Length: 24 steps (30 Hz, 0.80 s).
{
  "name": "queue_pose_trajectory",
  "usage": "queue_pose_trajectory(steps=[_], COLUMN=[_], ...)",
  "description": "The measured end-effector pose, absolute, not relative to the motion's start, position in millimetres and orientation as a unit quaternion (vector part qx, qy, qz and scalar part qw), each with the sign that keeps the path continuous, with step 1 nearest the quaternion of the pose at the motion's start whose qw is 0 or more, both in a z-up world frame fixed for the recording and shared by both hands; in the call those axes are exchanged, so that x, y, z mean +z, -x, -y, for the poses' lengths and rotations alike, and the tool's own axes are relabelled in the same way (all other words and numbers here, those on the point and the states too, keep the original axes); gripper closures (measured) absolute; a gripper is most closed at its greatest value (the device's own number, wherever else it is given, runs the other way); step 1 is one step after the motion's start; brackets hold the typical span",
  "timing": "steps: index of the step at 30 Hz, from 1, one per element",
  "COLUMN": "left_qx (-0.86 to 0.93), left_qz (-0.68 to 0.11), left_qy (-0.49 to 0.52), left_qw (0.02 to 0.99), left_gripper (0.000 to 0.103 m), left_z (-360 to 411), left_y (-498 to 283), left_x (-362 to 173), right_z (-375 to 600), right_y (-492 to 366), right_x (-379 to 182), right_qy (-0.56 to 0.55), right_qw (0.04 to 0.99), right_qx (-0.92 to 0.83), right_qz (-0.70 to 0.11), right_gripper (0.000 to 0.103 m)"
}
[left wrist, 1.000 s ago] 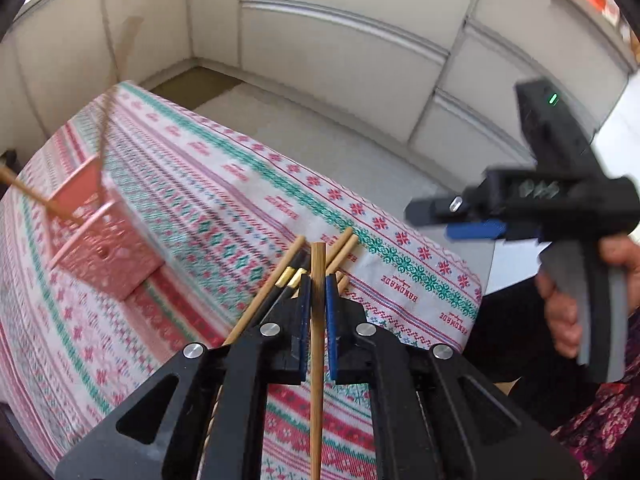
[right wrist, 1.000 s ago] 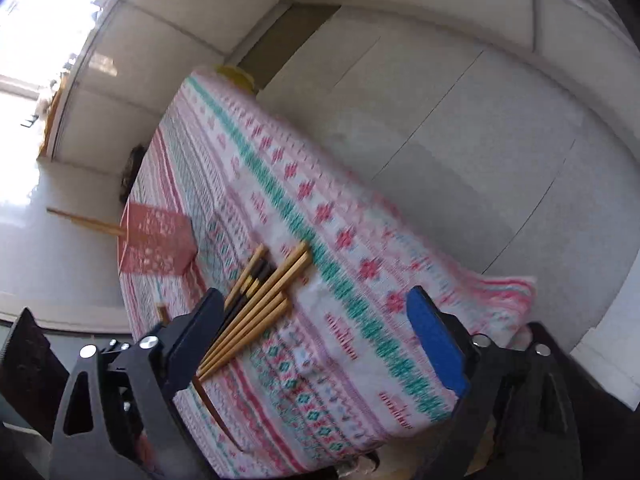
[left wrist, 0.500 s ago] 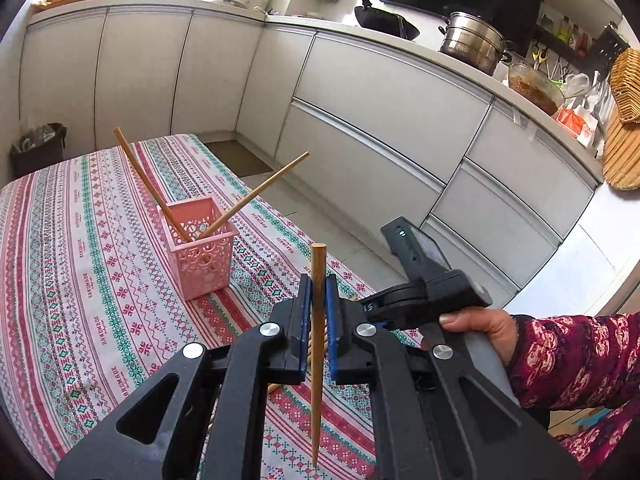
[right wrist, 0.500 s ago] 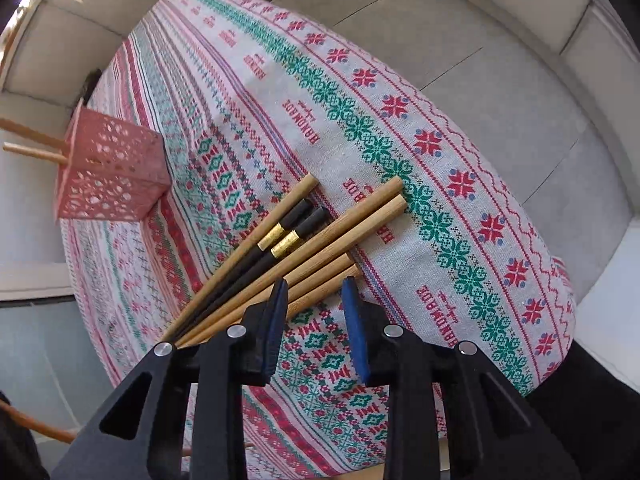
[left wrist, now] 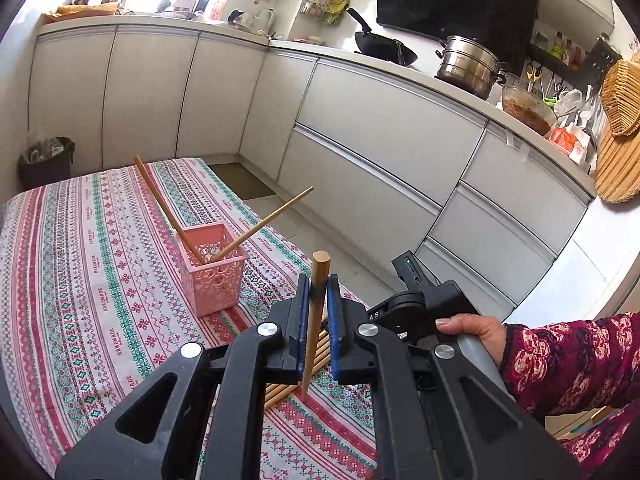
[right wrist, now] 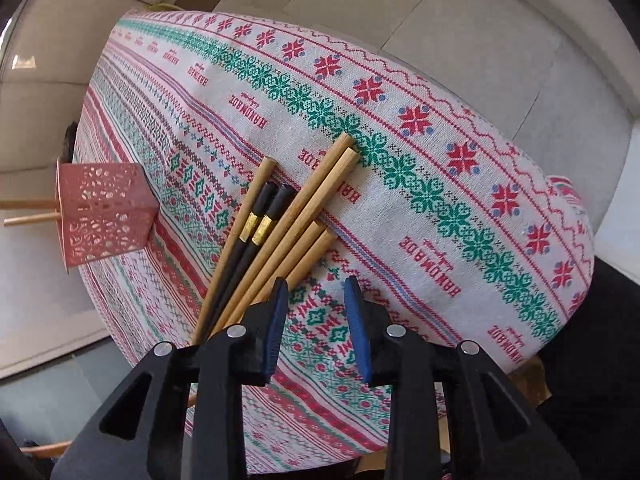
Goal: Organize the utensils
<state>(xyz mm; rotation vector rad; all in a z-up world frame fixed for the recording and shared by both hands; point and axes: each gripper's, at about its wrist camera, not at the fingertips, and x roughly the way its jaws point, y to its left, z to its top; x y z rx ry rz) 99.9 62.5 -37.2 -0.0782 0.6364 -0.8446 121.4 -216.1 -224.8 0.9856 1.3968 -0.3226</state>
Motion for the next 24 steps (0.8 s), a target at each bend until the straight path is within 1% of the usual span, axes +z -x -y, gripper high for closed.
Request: queue_pose_trajectory(steps=[2,4,5,7,11,13,15,17,18,21,24], left_qx=[-0.402,-0.406,-0.407,-0.406,-0.407,-0.405,-0.403,-0.403,-0.401,-0.399,-0.394], left_qz=[-0.301,-0.298,-0.297,-0.294,-0.286,-0.280,-0.274,-0.273,-0.273,-0.270,-0.267], left_qy=[0.039,0.041,0.041,0.041,0.044,0.049,0.054,0.055,0.054,0.052,0.052], left_qw=[0.864,0.863,0.863,0.864,0.866,0.869,0.871,0.872,0.873,0.875,0.878], left_gripper=[0.094,0.094,0.094,0.094,0.094,0.094,0.094,0.094,0.094,0.094,0.094], left_z=[-64.2,-65.5,-66.1,-67.3,-70.6,-74.0,-77.3,-79.6,-80.6,-83.0,-85.4], left_y=[-98.9,-98.1,-97.6,-96.8,-94.6,-93.7,-92.3,-91.7,-91.6,-89.5,-88.4], left_x=[-35.7,-34.1,-33.3,-32.1,-27.9,-24.4,-21.5,-20.7,-20.5,-17.5,-15.8], right_z=[217.0,213.9,214.1,209.4,193.8,187.4,186.9,190.1,190.8,199.3,208.3], right_y=[-129.4,-138.2,-142.4,-161.4,-179.1,-179.8,-175.5,-166.2,-159.7,-147.6,-127.4], right_x=[-225.0,-225.0,-223.6,-225.8,-224.6,-222.5,-221.7,-218.6,-217.2,-212.3,-234.1], right_qy=[-0.426,-0.409,-0.396,-0.367,-0.273,-0.254,-0.250,-0.249,-0.248,-0.241,-0.324], right_qw=[0.643,0.642,0.643,0.649,0.674,0.688,0.702,0.709,0.709,0.718,0.668], right_qx=[-0.149,-0.161,-0.167,-0.172,-0.178,-0.170,-0.147,-0.125,-0.119,-0.106,-0.094], right_qz=[-0.619,-0.628,-0.634,-0.644,-0.663,-0.658,-0.651,-0.647,-0.650,-0.644,-0.663], right_gripper=[0.073,0.080,0.081,0.081,0.079,0.080,0.082,0.088,0.103,0.103,0.103])
